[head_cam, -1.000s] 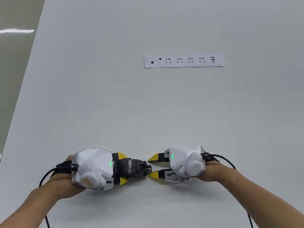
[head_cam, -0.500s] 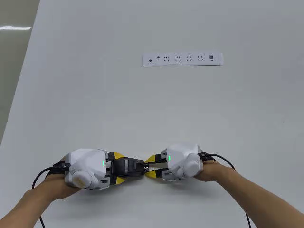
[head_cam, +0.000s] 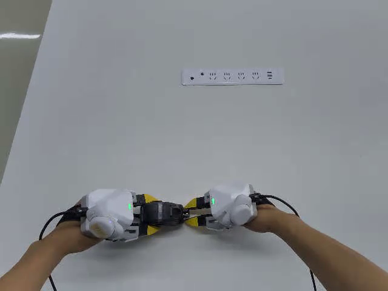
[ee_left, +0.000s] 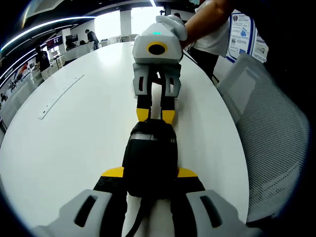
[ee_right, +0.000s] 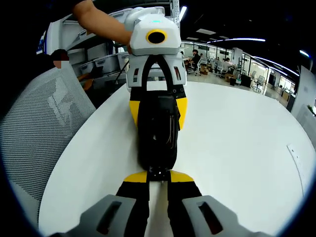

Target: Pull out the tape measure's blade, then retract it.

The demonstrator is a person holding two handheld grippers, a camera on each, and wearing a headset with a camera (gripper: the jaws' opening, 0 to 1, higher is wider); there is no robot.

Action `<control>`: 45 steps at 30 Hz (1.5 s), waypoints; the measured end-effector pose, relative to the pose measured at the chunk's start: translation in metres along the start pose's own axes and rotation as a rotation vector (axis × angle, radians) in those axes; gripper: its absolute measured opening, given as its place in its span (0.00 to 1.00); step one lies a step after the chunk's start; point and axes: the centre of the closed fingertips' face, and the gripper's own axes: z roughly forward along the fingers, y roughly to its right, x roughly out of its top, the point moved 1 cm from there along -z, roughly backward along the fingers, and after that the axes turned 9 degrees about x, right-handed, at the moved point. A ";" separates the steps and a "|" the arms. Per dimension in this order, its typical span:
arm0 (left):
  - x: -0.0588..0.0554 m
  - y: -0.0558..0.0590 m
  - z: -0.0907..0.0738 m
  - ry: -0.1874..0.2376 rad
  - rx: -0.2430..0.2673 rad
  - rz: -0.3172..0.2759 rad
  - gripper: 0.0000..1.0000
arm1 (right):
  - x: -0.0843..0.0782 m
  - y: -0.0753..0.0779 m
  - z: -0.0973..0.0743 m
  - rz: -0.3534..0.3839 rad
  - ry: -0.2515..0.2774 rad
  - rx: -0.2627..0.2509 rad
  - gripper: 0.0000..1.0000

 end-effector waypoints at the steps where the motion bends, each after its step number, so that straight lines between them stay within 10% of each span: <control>1: 0.000 0.000 0.000 0.000 0.000 0.000 0.30 | 0.000 0.000 0.000 0.000 -0.001 0.000 0.11; 45: 0.000 0.000 0.000 -0.004 -0.004 -0.016 0.30 | -0.005 -0.001 -0.008 0.000 -0.019 0.013 0.10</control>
